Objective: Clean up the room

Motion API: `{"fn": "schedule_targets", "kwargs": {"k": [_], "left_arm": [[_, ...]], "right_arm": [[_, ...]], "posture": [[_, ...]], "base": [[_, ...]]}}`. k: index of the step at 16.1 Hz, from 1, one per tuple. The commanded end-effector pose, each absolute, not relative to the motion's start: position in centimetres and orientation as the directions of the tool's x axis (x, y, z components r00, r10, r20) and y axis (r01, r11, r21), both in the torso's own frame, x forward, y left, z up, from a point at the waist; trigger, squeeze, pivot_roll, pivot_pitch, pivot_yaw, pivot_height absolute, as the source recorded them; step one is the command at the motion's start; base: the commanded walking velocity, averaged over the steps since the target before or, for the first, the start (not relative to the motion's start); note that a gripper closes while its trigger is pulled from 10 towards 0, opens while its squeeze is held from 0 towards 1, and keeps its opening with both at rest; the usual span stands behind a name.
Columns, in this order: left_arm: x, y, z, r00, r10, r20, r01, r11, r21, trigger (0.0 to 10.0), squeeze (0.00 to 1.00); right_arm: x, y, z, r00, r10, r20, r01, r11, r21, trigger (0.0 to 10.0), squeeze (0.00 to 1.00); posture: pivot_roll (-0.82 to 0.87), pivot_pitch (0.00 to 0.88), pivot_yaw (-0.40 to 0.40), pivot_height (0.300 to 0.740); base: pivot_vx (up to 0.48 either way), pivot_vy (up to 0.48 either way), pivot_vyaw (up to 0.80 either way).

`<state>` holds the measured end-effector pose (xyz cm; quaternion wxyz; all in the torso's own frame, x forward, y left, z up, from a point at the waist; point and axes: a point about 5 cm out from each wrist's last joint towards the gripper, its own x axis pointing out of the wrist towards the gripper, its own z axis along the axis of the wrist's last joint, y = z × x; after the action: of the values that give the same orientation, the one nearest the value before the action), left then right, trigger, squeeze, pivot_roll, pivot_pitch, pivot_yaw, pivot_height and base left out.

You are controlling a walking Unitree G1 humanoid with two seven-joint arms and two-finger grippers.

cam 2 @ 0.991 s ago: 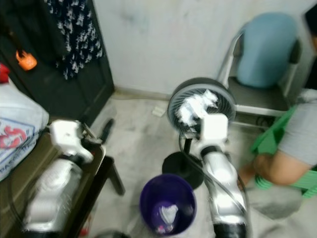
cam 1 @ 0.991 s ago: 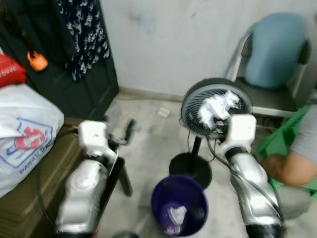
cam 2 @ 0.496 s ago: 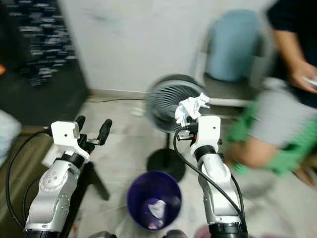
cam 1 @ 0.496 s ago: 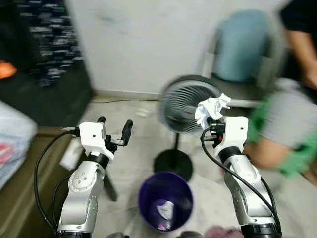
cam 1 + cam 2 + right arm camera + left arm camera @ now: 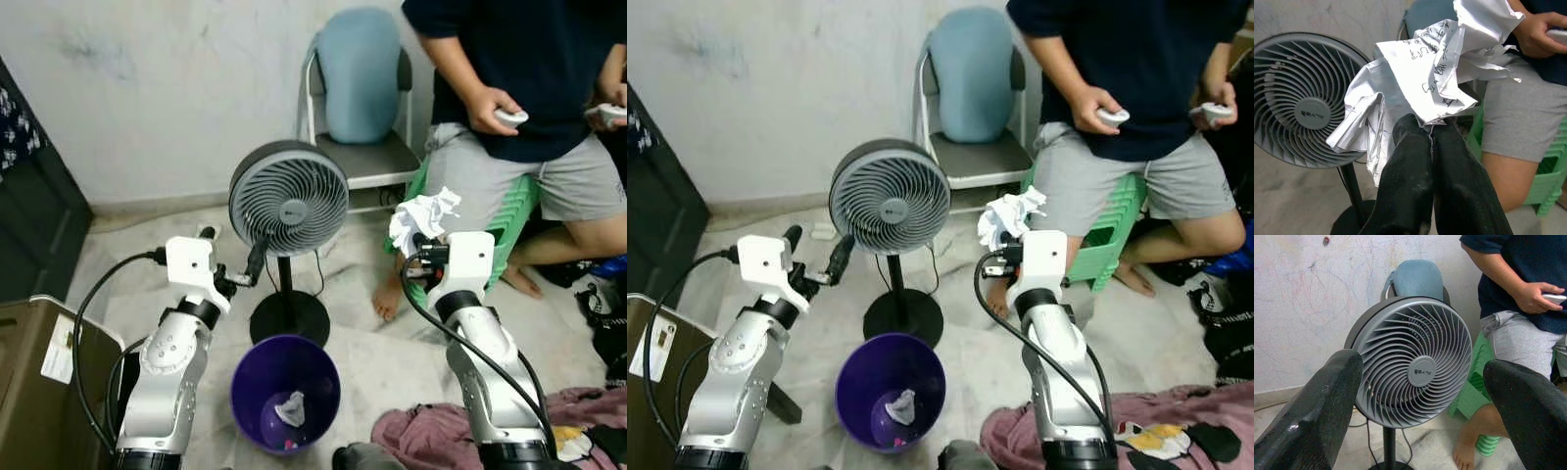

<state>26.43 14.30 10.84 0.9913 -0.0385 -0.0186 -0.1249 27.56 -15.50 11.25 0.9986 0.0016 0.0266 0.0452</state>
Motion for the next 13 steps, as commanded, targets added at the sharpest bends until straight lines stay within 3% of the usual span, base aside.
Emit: {"fn": "schedule_targets", "kwargs": {"k": [1,6,11,13], "left_arm": [[26.62,14.38,11.22,0.969,-0.241,0.061,0.244,0.969,-0.048,10.0,0.0],[26.69,14.73,11.37,0.973,-0.22,0.072,0.222,0.974,-0.035,10.0,0.0],[26.74,14.77,11.4,0.975,-0.208,0.076,0.21,0.977,-0.02,10.0,0.0],[26.84,14.89,11.44,0.976,-0.203,0.078,0.205,0.979,-0.015,10.0,0.0]], "right_arm": [[28.16,-15.35,11.74,0.995,0.093,-0.03,-0.092,0.996,0.01,10.0,0.0],[28.56,-15.05,11.92,0.995,0.099,-0.02,-0.099,0.995,0.006,10.0,0.0],[28.78,-14.87,11.98,0.994,0.11,-0.008,-0.11,0.994,0.007,10.0,0.0],[28.93,-14.81,12.02,0.994,0.111,-0.005,-0.11,0.994,0.015,10.0,0.0]], "posture": [[-0.16,0.0,0.019,0.74],[-0.16,0.0,0.016,0.74],[-0.15,0.0,0.017,0.74],[-0.15,0.0,0.016,0.74]], "base": [[0.0,0.0,0.0],[0.0,0.0,0.0],[0.0,0.0,0.8],[0.0,0.0,0.24]]}}
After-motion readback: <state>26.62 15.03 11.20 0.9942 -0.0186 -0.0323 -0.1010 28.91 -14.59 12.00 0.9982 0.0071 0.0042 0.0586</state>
